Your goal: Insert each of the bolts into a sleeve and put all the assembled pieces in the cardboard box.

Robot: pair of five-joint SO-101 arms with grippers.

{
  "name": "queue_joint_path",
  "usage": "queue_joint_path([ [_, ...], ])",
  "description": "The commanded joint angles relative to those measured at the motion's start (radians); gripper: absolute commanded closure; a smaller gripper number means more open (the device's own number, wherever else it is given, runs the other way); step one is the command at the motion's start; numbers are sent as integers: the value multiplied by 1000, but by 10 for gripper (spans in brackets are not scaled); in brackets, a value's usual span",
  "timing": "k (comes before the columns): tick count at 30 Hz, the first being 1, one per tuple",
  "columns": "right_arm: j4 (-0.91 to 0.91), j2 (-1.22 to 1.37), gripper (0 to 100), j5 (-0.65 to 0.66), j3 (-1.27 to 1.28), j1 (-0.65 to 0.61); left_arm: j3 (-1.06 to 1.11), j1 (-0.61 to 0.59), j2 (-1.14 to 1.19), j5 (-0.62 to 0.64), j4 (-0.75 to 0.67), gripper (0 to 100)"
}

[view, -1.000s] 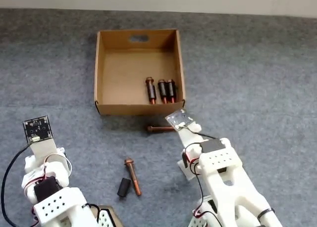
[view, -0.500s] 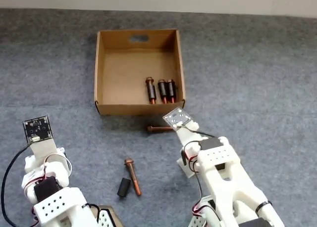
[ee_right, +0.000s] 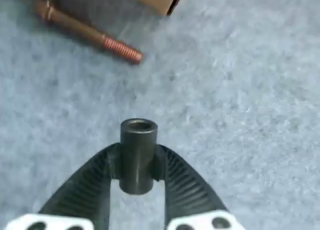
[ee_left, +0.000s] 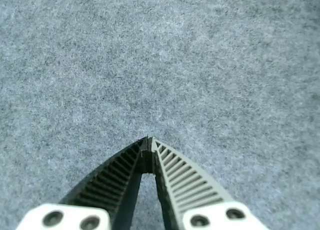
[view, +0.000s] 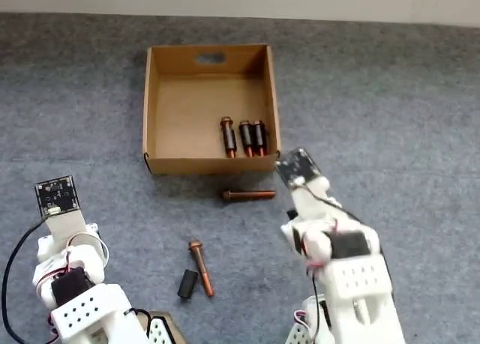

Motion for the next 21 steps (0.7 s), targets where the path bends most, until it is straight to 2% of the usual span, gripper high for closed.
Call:
queue_joint_path([
  [1,-82,-285,993,-115,147,4,-8,22,-12,2,-11,976],
  [4,-150,-461,993,-198,298,7,-24,70,-12,-5,26,976],
  [8,-131,-618,993,-259,390,22,-111,127,-2,-107,117,976],
  [16,-56,-688,993,-265,398,33,-519,160,25,-133,400,975],
  [21,-56,-687,993,-265,400,33,-763,277,358,-130,568,975],
])
